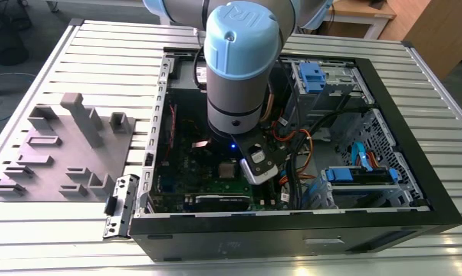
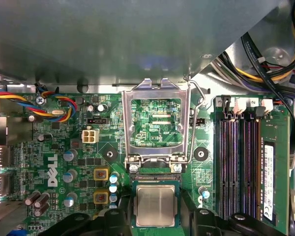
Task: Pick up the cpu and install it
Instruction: 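Place the cpu into insertion slot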
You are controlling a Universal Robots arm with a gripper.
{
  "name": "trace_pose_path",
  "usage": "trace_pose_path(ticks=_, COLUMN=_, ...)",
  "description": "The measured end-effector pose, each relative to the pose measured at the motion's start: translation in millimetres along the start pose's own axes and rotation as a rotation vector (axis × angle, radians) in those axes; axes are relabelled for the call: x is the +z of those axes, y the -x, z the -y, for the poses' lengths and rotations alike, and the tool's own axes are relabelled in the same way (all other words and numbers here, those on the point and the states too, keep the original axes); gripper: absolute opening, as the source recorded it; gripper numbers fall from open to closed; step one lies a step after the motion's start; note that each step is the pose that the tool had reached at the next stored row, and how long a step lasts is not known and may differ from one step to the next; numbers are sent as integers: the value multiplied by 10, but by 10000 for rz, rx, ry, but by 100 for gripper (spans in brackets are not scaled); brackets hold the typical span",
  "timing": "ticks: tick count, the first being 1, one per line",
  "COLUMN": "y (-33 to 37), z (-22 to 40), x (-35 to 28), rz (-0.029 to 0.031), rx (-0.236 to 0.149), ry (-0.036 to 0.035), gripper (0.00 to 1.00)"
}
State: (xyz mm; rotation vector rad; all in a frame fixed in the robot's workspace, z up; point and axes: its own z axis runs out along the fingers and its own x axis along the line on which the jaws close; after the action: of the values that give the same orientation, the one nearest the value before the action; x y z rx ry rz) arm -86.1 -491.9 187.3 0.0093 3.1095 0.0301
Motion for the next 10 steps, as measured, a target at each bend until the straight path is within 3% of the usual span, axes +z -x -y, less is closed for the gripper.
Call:
trace_pose_path(ticks=2, y=0, z=0, x=0, rz=-4, rx=0, ry=0, gripper=54)
trace_pose_path(ticks=10, y=1, z=1, x=-2, rz=-6, rx=2, ry=-5, gripper=54)
